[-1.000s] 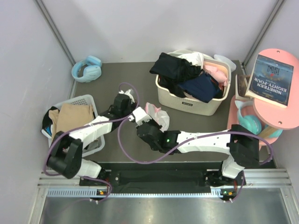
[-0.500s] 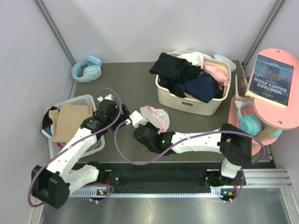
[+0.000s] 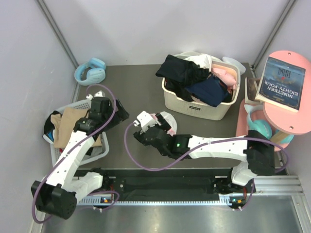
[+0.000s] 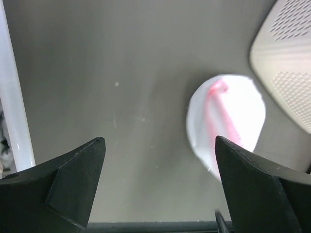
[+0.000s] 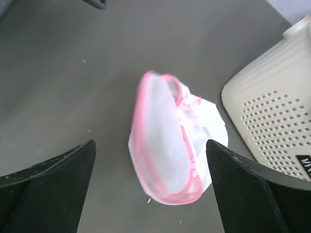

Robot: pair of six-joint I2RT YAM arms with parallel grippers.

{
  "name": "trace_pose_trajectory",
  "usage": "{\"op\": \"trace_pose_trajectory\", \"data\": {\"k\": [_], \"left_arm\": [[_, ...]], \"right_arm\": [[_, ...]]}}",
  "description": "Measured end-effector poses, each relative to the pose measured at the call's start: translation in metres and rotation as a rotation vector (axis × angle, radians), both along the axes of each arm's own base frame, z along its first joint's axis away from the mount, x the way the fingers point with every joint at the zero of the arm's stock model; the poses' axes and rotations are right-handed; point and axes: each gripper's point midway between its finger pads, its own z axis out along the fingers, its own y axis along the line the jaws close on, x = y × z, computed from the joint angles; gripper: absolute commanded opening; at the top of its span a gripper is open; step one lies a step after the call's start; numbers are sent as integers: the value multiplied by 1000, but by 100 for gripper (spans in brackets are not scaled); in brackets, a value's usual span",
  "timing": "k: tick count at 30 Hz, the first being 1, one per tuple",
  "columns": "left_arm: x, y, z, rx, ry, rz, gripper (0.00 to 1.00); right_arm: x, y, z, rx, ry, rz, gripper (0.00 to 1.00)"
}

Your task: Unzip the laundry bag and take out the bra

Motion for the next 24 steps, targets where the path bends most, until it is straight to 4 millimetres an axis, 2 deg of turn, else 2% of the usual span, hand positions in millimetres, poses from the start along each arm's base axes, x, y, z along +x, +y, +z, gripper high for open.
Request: {"op": "trace_pose_trajectory", "data": {"k": [3,7,11,13,17,20,24], "left_arm": [[7,1,15,3,-42,0,99],[10,1,24,7,-66,-8,99],[13,0,32,6,-86,-18,99],[14,0,36,12,-99,-25,99],[13,0,42,24,-121,-46,99],[10,1,53,28,-165,-60,99],[4,4,68,37,-227,-74,99]], "right_arm": [[-5,-1,27,69,0,32,97],[-13,-1,58,149,7,76,99],[-14,-8,72,206,41,81,100],[-7,-16,77,244,66,59,100],[23,-49,87,335,105,-45,100],[47,-86,83,401,142,-149,100],[63,-130,77,456,183,-267,100]]}}
